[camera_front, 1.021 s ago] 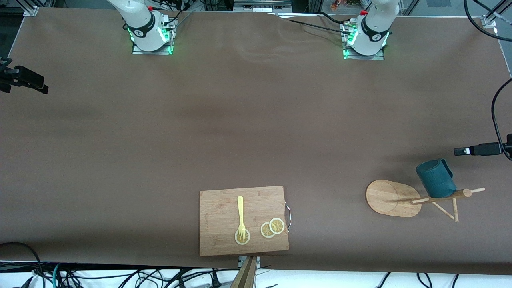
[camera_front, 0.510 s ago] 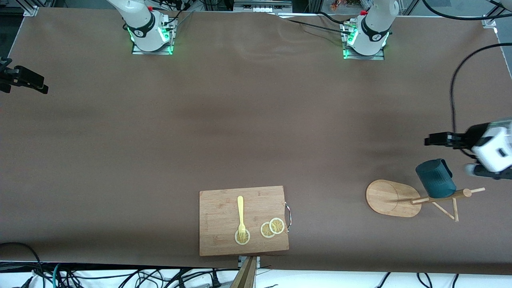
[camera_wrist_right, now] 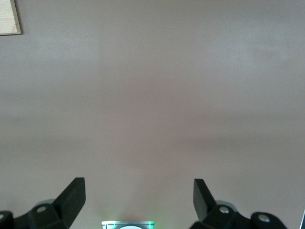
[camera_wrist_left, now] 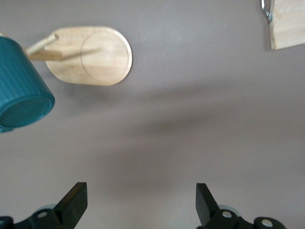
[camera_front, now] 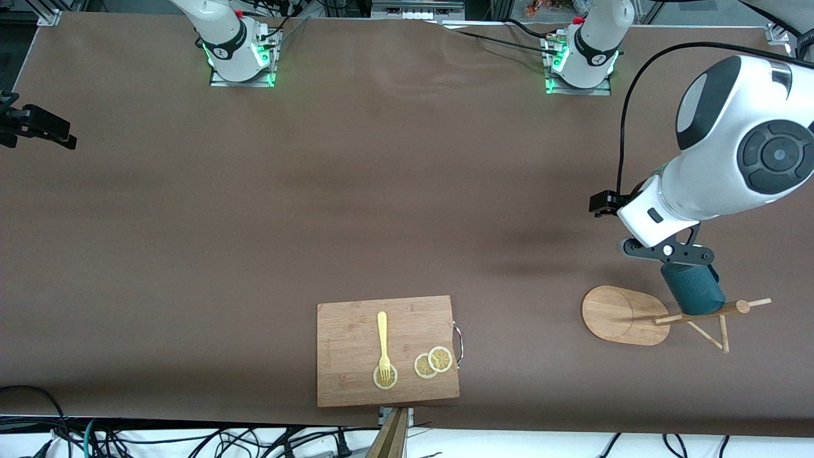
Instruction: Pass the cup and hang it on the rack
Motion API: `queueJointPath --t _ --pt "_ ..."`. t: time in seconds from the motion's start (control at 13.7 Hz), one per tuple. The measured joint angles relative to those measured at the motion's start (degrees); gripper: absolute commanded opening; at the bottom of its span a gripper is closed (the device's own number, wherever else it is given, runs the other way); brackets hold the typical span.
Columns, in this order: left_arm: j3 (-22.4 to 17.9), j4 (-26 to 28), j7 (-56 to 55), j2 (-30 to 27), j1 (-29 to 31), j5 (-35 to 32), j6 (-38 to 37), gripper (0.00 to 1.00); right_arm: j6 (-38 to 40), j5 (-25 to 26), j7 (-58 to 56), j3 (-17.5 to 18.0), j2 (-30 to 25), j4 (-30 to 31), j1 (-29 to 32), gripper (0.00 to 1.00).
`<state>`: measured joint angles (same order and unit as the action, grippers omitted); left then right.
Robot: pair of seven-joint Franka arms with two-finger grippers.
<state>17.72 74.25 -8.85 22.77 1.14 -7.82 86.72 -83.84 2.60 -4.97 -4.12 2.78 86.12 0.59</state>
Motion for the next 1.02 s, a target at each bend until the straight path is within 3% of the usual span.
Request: queueJointPath --t 0.22,0.44,0.73,1.02 --pt "-3.99 9.49 2.09 -7.51 -1.37 2.66 9.5 1.0 -0.29 0.0 0.0 0.0 0.0 -0.01 0.01 1.0" --pt "-8.68 15.73 11.77 -14.35 -2.01 4.0 11.01 1.0 -0.33 0.0 0.0 0.0 0.0 -0.01 0.01 1.0" --pt "-9.47 22.8 12.06 -20.19 -0.55 4.33 12.71 1.0 -0.37 0.0 0.0 0.0 0.0 -0.01 0.01 1.0" --pt "-9.46 24.86 11.01 -21.79 -0.55 4.36 13.47 1.0 -0.38 0.0 0.0 0.0 0.0 -0.01 0.02 1.0"
